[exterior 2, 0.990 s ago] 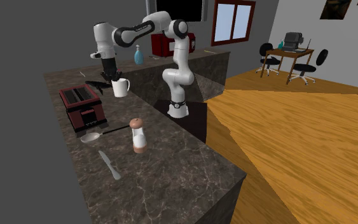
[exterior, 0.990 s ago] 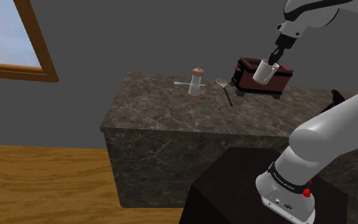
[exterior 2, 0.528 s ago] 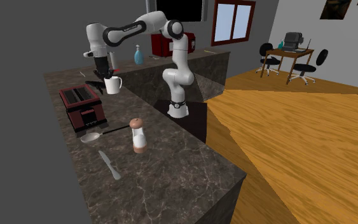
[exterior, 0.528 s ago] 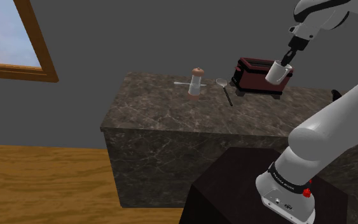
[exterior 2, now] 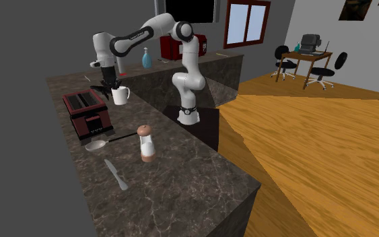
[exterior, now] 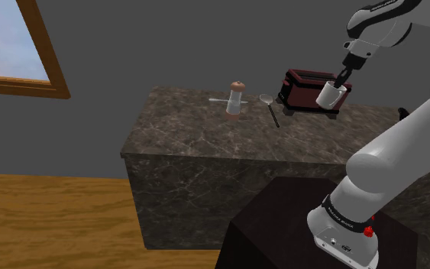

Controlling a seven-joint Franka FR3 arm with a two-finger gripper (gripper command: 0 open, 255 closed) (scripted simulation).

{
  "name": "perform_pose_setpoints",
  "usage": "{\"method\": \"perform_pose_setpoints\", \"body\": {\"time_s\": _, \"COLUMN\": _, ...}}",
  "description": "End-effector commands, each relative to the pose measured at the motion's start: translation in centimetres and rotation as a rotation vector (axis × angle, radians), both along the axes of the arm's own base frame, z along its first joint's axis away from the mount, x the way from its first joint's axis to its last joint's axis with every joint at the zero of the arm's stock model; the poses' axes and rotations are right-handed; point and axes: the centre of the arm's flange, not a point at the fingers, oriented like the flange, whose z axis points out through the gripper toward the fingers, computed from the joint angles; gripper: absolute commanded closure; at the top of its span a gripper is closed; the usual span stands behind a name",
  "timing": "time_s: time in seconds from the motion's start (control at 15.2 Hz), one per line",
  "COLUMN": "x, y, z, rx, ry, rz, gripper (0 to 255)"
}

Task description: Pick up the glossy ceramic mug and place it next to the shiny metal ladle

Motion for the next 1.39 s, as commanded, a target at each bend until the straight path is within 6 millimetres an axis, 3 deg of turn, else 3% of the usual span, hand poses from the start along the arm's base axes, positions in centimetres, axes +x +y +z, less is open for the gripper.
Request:
{"method": "perform_pose_setpoints", "body": {"time_s": 0.0, "x": -0.1, "y": -0.1, "z": -1.1, "rx": -0.001, "ry": 0.000, "rz": 0.000, "gripper": 255}}
{"method": "perform_pose_setpoints", "body": {"time_s": 1.32, "x": -0.1, "y": -0.1, "z": -11.7, "rx": -0.001, "ry": 0.000, "rz": 0.000, "gripper": 255}}
